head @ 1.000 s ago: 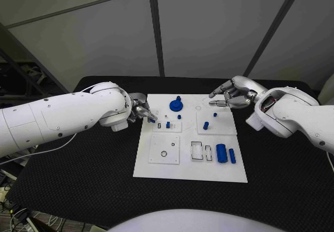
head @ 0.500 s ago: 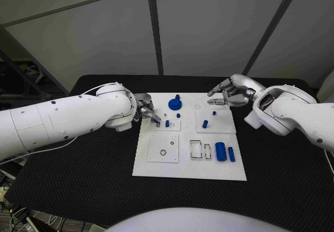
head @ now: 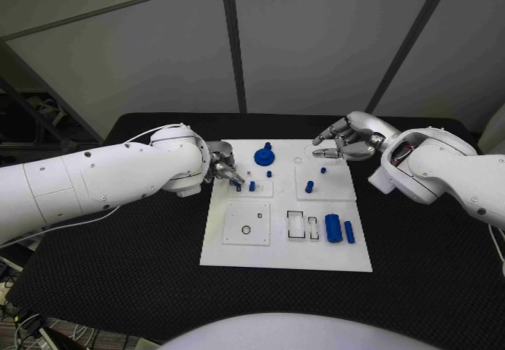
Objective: Assemble the parts on the task board
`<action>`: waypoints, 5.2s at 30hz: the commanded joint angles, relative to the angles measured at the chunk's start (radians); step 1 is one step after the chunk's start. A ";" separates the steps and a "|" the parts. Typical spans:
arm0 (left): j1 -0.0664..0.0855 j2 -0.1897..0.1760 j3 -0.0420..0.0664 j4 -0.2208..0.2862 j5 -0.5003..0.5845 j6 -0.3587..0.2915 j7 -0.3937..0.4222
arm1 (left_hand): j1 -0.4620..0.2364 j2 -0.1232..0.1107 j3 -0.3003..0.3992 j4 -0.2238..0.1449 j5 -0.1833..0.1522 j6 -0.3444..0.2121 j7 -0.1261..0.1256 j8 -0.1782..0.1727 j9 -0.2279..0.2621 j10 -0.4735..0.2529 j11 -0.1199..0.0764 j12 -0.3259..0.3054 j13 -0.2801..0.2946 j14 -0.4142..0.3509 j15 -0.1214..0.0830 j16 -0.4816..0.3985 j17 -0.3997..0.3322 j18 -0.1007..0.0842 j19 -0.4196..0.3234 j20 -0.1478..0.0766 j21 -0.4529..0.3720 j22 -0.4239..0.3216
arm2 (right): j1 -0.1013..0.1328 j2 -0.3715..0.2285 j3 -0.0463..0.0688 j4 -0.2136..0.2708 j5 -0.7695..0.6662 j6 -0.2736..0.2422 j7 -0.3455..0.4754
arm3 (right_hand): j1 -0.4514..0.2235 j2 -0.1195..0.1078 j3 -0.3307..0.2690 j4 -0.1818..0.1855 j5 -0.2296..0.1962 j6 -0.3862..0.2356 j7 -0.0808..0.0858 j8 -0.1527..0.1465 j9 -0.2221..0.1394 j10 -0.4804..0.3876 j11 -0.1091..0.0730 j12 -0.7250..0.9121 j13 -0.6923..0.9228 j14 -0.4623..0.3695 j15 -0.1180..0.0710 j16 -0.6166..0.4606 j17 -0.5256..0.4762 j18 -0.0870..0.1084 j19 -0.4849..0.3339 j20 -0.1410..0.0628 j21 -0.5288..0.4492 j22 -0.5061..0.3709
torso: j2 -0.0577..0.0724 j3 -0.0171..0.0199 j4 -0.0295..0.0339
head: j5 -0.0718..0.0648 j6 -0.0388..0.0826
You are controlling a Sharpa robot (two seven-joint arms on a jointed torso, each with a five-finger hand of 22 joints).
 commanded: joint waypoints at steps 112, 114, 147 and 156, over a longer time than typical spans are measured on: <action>-0.002 0.048 -0.007 -0.049 0.002 0.095 -0.026 | -0.137 -0.062 0.061 0.056 -0.129 0.086 -0.038 0.007 0.064 0.075 -0.027 0.005 0.167 0.095 -0.024 0.019 0.216 -0.022 0.039 -0.017 0.035 0.057 | 0.002 -0.002 0.000 0.004 -0.003 0.004 0.010 | -0.002 0.009 0.000 0.008 0.003 0.006 0.000 0.001 0.004 0.003 -0.002 0.006 0.000 0.032 -0.003 -0.005 0.001 0.009 0.050 -0.006 -0.005 0.176 | 0.000 -0.0010 0.0005 | -0.008 -0.027; -0.002 0.048 -0.007 -0.051 0.002 0.087 -0.026 | -0.145 -0.070 0.052 0.073 -0.130 0.087 -0.037 0.006 0.065 0.075 -0.027 0.003 0.167 0.094 -0.025 0.019 0.215 -0.022 0.039 -0.017 0.034 0.058 | 0.002 -0.002 0.000 0.004 -0.003 0.004 0.010 | -0.002 0.009 0.000 0.008 0.003 0.006 0.000 0.001 0.004 0.003 -0.002 0.006 0.000 0.032 -0.003 -0.005 0.001 0.009 0.050 -0.006 -0.005 0.176 | -0.001 -0.0013 0.0011 | -0.008 -0.026; -0.002 0.034 -0.006 -0.055 0.002 0.035 -0.027 | -0.105 -0.181 -0.013 0.311 -0.132 0.104 -0.038 -0.011 0.079 0.076 -0.028 -0.015 0.168 0.093 -0.030 0.014 0.208 -0.022 0.040 -0.024 0.026 0.059 | 0.002 -0.002 0.000 0.002 -0.003 0.004 0.011 | -0.002 0.009 -0.001 0.008 0.003 0.006 0.000 0.001 0.004 0.003 -0.002 0.006 0.000 0.032 -0.003 -0.005 0.001 0.009 0.050 -0.006 -0.005 0.176 | -0.001 -0.0009 0.0013 | -0.010 -0.020; -0.002 0.014 0.023 -0.052 0.013 -0.041 0.001 | -0.101 -0.191 -0.020 0.314 -0.132 0.080 -0.031 -0.029 0.071 0.065 -0.025 -0.073 0.157 0.084 -0.025 -0.003 0.174 -0.015 0.022 -0.021 -0.012 0.042 | 0.002 -0.003 0.000 0.002 -0.003 0.003 0.012 | -0.002 0.009 -0.001 0.008 0.003 0.006 0.000 0.001 0.004 0.003 -0.002 0.006 0.000 0.032 -0.003 -0.005 0.001 0.009 0.050 -0.006 -0.005 0.176 | -0.001 -0.0012 0.0018 | -0.011 -0.015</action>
